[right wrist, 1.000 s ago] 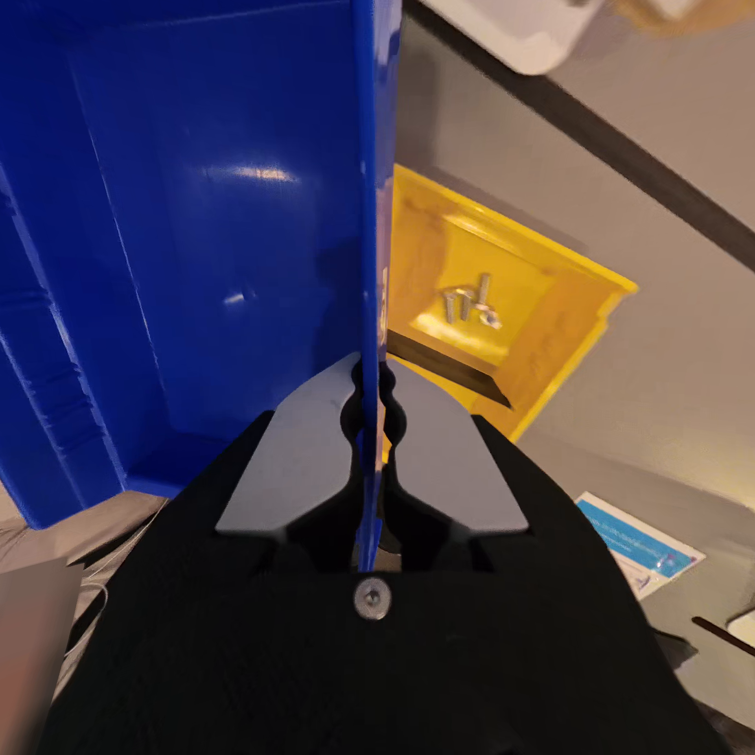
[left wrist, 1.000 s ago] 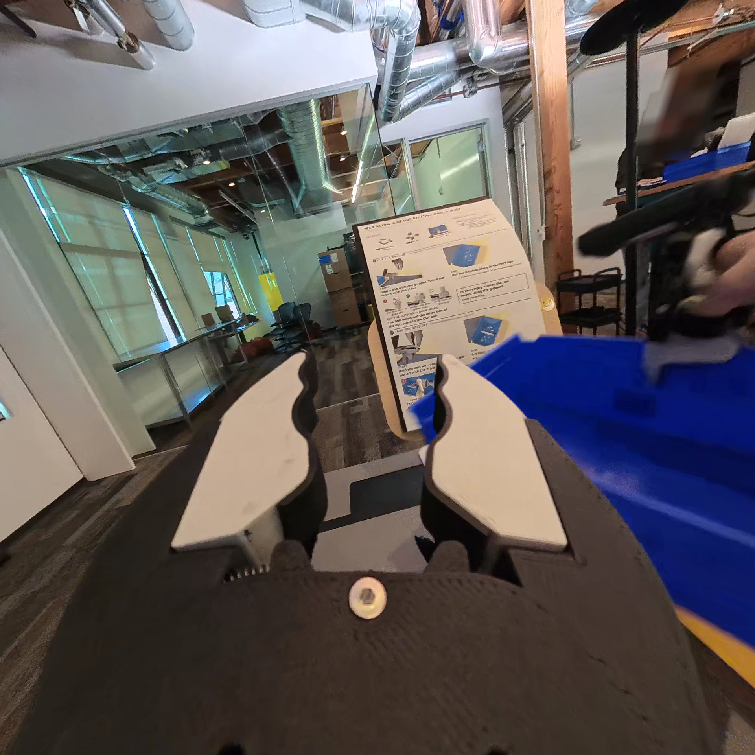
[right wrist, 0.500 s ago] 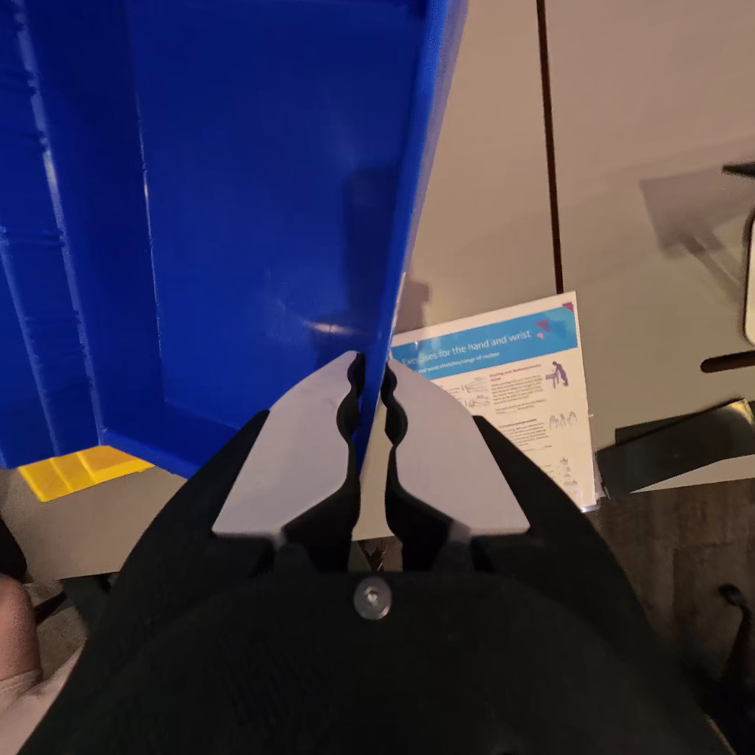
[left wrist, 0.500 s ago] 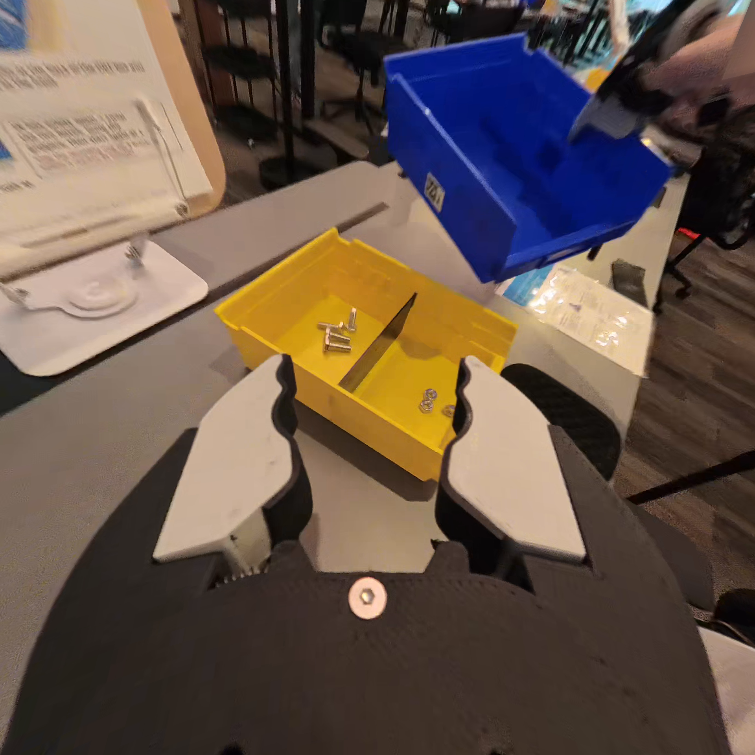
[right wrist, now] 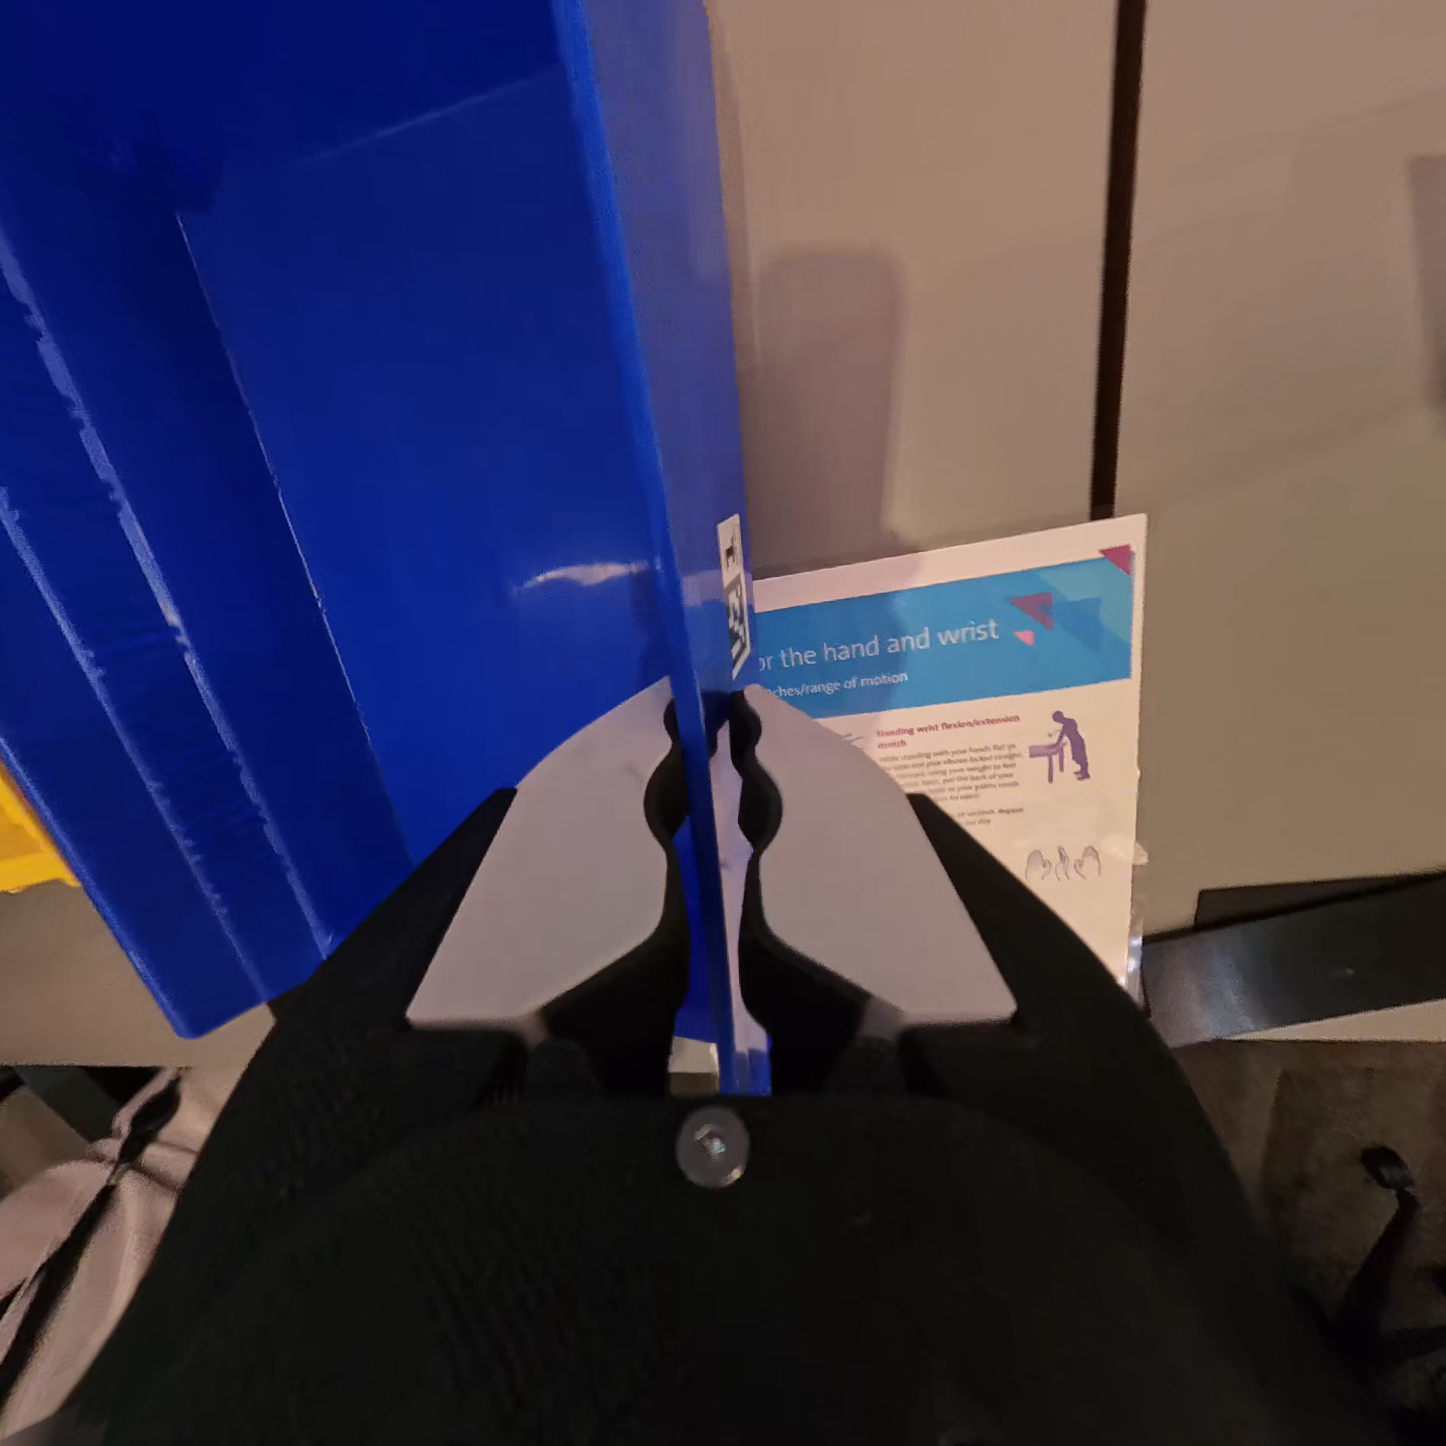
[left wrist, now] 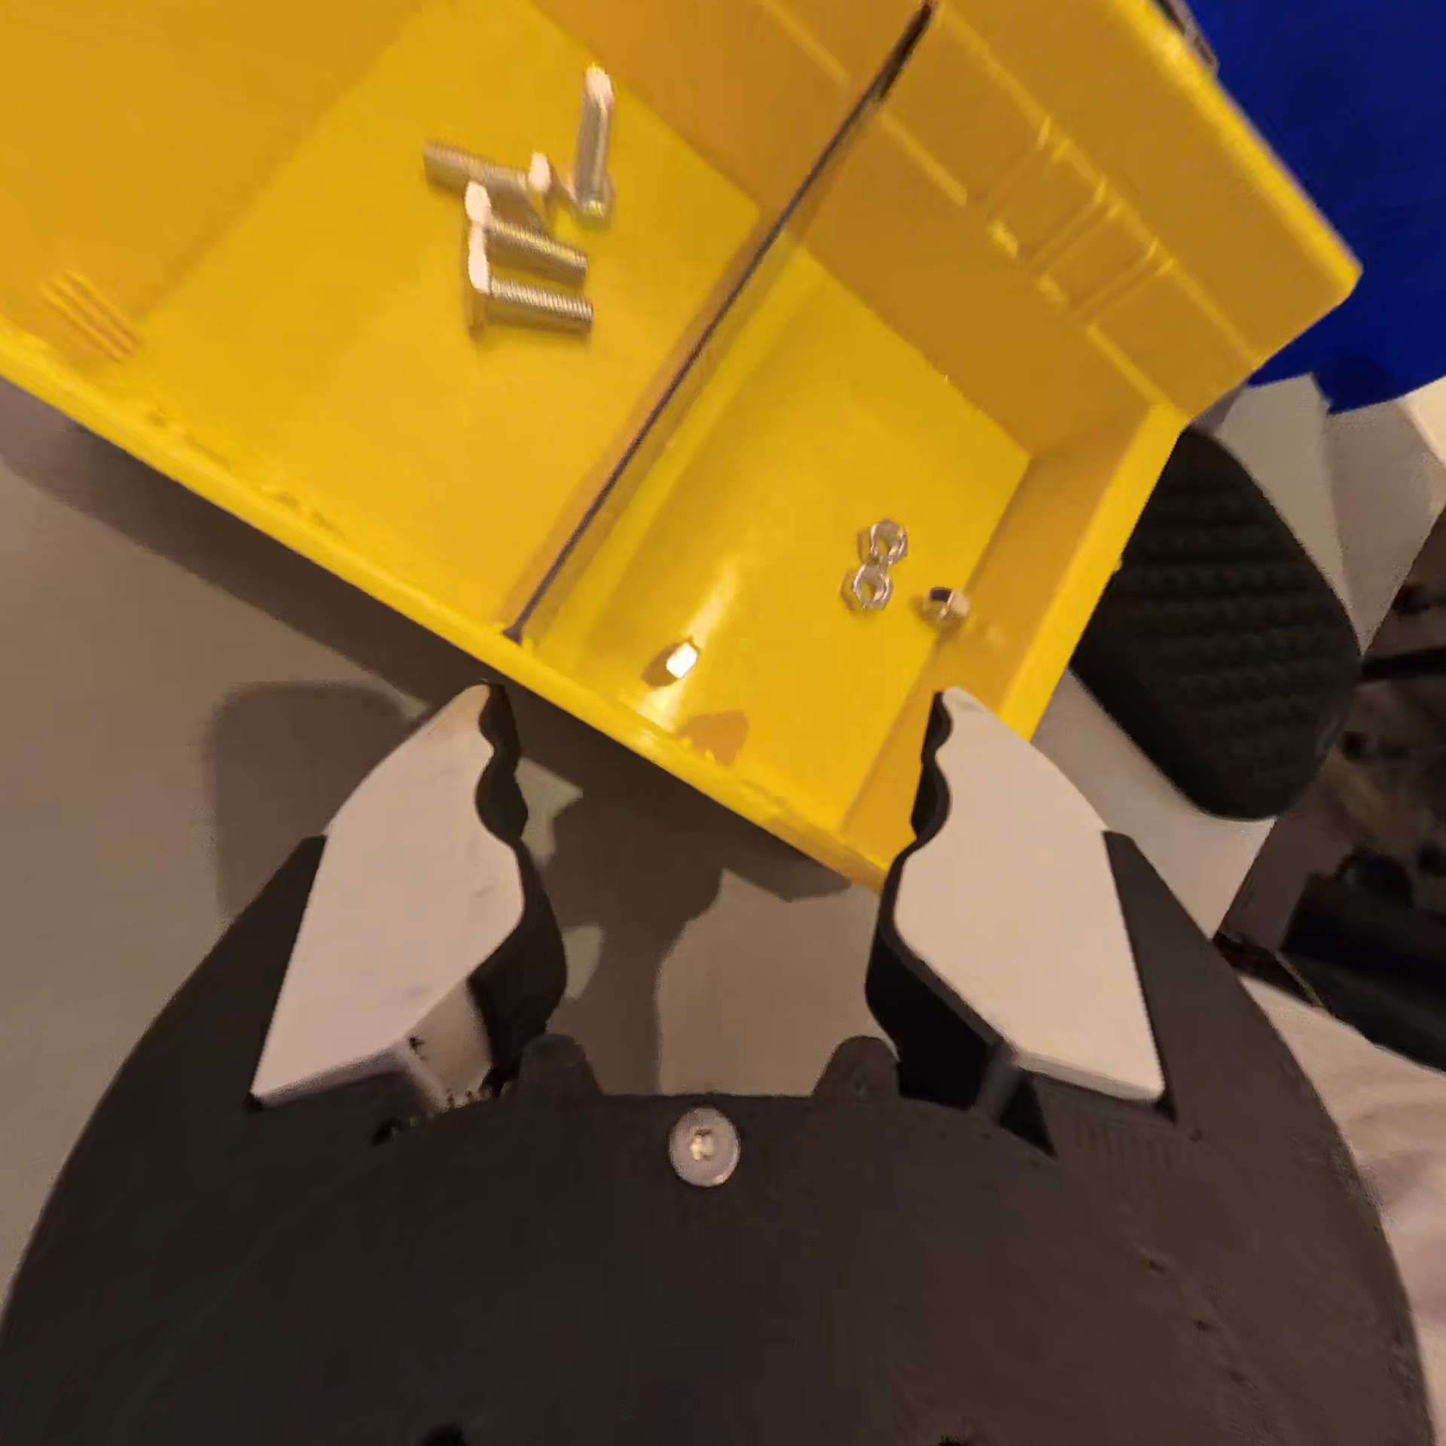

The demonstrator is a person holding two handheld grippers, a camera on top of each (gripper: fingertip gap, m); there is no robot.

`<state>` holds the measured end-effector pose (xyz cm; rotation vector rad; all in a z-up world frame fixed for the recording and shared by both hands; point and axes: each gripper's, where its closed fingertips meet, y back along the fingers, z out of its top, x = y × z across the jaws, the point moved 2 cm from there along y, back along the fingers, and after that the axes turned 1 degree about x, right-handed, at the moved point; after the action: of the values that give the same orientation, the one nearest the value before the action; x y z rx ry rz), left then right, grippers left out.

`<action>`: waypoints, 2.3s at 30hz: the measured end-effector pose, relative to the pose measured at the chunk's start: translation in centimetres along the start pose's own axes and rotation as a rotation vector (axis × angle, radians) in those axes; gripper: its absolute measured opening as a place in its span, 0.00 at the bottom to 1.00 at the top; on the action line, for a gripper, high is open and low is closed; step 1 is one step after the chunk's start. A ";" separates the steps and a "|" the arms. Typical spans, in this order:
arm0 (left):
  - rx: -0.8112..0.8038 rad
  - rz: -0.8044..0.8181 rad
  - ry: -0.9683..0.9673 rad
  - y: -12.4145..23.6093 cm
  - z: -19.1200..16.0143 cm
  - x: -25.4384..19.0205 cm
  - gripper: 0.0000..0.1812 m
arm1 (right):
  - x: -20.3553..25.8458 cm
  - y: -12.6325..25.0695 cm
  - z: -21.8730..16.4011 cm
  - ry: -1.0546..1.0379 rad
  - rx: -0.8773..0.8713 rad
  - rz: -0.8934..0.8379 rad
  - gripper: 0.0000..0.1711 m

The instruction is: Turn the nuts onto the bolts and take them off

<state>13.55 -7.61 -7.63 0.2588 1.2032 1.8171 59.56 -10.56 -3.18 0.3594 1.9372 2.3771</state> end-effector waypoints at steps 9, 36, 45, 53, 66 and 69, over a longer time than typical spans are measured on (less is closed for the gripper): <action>0.194 -0.154 0.083 2.5 -2.7 2.4 0.16 | 3.5 -2.8 1.0 0.136 0.035 -0.025 0.07; -0.162 0.189 0.706 23.2 -20.4 27.1 0.06 | 8.4 -4.1 5.7 0.052 -0.073 -0.011 0.07; -0.186 0.187 0.752 25.2 -23.6 27.1 0.07 | 9.1 -6.3 4.4 0.014 -0.041 0.057 0.06; -0.118 0.211 0.671 25.0 -23.9 26.3 0.06 | 9.3 -7.9 3.6 0.057 -0.041 0.106 0.04; -0.134 0.189 0.690 25.2 -24.3 26.0 0.06 | 8.1 -7.5 2.5 0.271 -0.008 0.051 0.03; -0.129 0.208 0.695 25.5 -24.7 26.1 0.06 | 7.4 -7.4 2.3 0.274 -0.018 0.056 0.03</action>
<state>-30.44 -5.56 -6.79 -0.3693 1.5532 2.2472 52.08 -5.40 -8.88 0.0899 2.0348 2.5965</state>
